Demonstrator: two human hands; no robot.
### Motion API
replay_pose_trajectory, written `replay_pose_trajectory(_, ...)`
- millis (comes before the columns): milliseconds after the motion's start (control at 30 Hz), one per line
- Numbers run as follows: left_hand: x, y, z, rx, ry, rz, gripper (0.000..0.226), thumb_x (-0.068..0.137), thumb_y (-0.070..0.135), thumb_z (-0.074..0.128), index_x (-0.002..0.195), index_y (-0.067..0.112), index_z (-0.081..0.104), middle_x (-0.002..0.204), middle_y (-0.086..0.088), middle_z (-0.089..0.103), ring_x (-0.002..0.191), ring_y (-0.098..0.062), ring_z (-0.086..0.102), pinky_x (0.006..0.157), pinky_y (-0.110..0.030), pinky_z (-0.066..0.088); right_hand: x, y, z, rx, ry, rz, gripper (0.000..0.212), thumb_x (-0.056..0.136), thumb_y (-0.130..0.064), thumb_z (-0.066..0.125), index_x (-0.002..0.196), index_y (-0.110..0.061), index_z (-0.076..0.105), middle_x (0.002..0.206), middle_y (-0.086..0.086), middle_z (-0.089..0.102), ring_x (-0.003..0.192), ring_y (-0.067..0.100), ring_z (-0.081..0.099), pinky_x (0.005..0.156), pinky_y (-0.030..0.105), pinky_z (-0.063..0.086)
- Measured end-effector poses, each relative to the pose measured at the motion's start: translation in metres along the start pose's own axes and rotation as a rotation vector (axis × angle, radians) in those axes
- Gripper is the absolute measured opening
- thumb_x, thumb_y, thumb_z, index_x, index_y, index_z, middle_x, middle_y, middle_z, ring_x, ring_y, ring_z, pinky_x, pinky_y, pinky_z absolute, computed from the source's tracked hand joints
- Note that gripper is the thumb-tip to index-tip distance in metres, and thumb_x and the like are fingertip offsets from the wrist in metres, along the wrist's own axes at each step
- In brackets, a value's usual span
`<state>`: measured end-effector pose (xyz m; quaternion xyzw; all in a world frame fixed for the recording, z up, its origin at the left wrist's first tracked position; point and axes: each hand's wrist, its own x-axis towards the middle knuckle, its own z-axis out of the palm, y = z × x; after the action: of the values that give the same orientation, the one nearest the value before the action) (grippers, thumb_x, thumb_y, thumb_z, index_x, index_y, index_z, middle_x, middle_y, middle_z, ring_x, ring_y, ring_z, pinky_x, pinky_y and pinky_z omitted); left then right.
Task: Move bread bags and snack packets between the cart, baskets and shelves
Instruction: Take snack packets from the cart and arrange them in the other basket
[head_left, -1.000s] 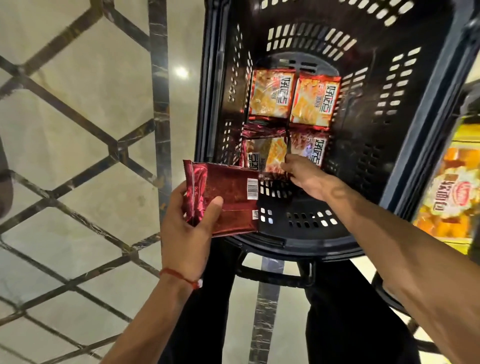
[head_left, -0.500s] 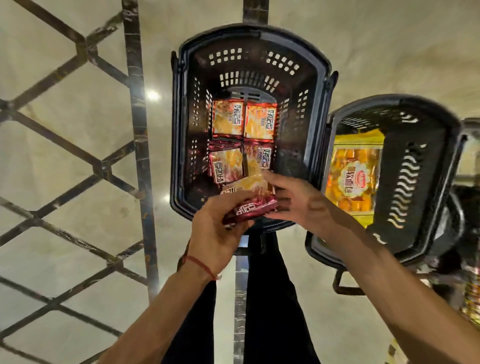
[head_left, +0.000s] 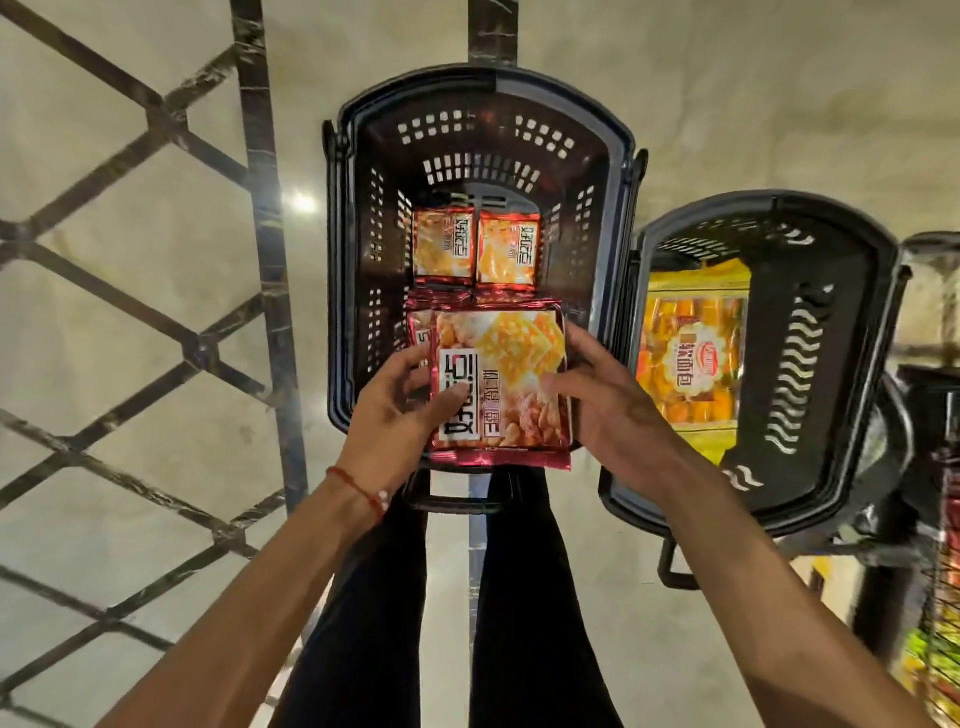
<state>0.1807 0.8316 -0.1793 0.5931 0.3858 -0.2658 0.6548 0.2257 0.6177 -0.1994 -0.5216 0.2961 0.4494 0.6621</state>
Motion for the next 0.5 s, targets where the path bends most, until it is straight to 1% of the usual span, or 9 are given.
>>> replay_pose_trajectory(33, 0.002, -0.001, 0.002, -0.011, 0.011, -0.001, 0.055, 0.087, 0.007, 0.074, 0.139, 0.009, 0.056, 0.119, -0.018, 0.072, 0.110, -0.031, 0.071, 0.094, -0.051, 0.059, -0.001, 0.000, -0.001, -0.004, 0.004, -0.006, 0.063, 0.099, 0.003, 0.058, 0.153, -0.027, 0.048, 0.136, 0.009, 0.070, 0.127, 0.027, 0.066, 0.107, 0.051, 0.052)
replay_pose_trajectory(67, 0.004, -0.002, 0.003, -0.021, 0.027, -0.007, 0.054, 0.086, 0.004, 0.075, 0.137, 0.009, 0.057, 0.120, -0.019, 0.071, 0.111, -0.032, 0.071, 0.095, -0.054, 0.058, 0.000, 0.000, -0.003, -0.020, 0.019, -0.016, 0.063, 0.099, 0.002, 0.059, 0.153, -0.028, 0.049, 0.136, 0.007, 0.070, 0.127, 0.025, 0.066, 0.108, 0.051, 0.052)
replay_pose_trajectory(133, 0.007, -0.004, 0.007, -0.020, 0.041, 0.001, 0.052, 0.087, 0.000, 0.074, 0.135, 0.010, 0.057, 0.118, -0.014, 0.073, 0.109, -0.030, 0.072, 0.095, -0.056, 0.058, 0.000, 0.001, -0.004, -0.084, 0.069, -0.032, 0.059, 0.099, -0.004, 0.065, 0.149, -0.031, 0.052, 0.131, -0.001, 0.073, 0.123, 0.020, 0.068, 0.108, 0.050, 0.053)
replay_pose_trajectory(200, 0.010, -0.006, 0.011, -0.002, 0.029, 0.014, 0.051, 0.087, -0.002, 0.073, 0.134, 0.010, 0.058, 0.117, -0.007, 0.075, 0.108, -0.024, 0.073, 0.094, -0.054, 0.059, 0.000, 0.002, -0.005, -0.127, 0.108, -0.028, 0.049, 0.097, -0.010, 0.070, 0.139, -0.033, 0.059, 0.124, -0.006, 0.075, 0.117, 0.015, 0.071, 0.107, 0.049, 0.054)
replay_pose_trajectory(267, 0.014, -0.008, 0.012, 0.005, 0.029, 0.023, 0.053, 0.087, -0.003, 0.073, 0.135, 0.011, 0.058, 0.118, -0.004, 0.075, 0.109, -0.021, 0.073, 0.093, -0.049, 0.060, 0.001, 0.003, -0.004, -0.159, 0.114, -0.027, 0.045, 0.095, -0.016, 0.074, 0.136, -0.031, 0.062, 0.122, -0.008, 0.076, 0.117, 0.014, 0.071, 0.109, 0.051, 0.053)
replay_pose_trajectory(333, 0.018, -0.007, 0.012, 0.017, 0.039, 0.025, 0.055, 0.086, -0.003, 0.074, 0.136, 0.012, 0.057, 0.120, -0.004, 0.074, 0.110, -0.021, 0.072, 0.094, -0.048, 0.060, 0.003, 0.003, -0.003, -0.198, 0.123, -0.039, 0.044, 0.094, -0.020, 0.076, 0.135, -0.030, 0.063, 0.121, -0.010, 0.076, 0.117, 0.012, 0.071, 0.110, 0.050, 0.052)
replay_pose_trajectory(400, 0.023, -0.008, 0.011, 0.035, 0.044, 0.014, 0.056, 0.086, -0.003, 0.074, 0.137, 0.013, 0.057, 0.122, -0.007, 0.073, 0.108, -0.021, 0.073, 0.092, -0.046, 0.060, 0.007, 0.004, -0.003, -0.199, 0.129, -0.054, 0.040, 0.095, -0.019, 0.075, 0.131, -0.031, 0.064, 0.119, -0.012, 0.077, 0.115, 0.009, 0.071, 0.110, 0.047, 0.052)
replay_pose_trajectory(500, 0.031, -0.006, 0.008, 0.049, 0.010, 0.003, 0.054, 0.088, -0.005, 0.071, 0.137, 0.011, 0.057, 0.119, -0.006, 0.074, 0.099, -0.018, 0.075, 0.080, -0.038, 0.064, 0.012, 0.008, -0.003, -0.210, 0.130, -0.063, 0.037, 0.096, -0.022, 0.074, 0.128, -0.036, 0.064, 0.122, -0.013, 0.075, 0.120, 0.010, 0.068, 0.112, 0.045, 0.051)
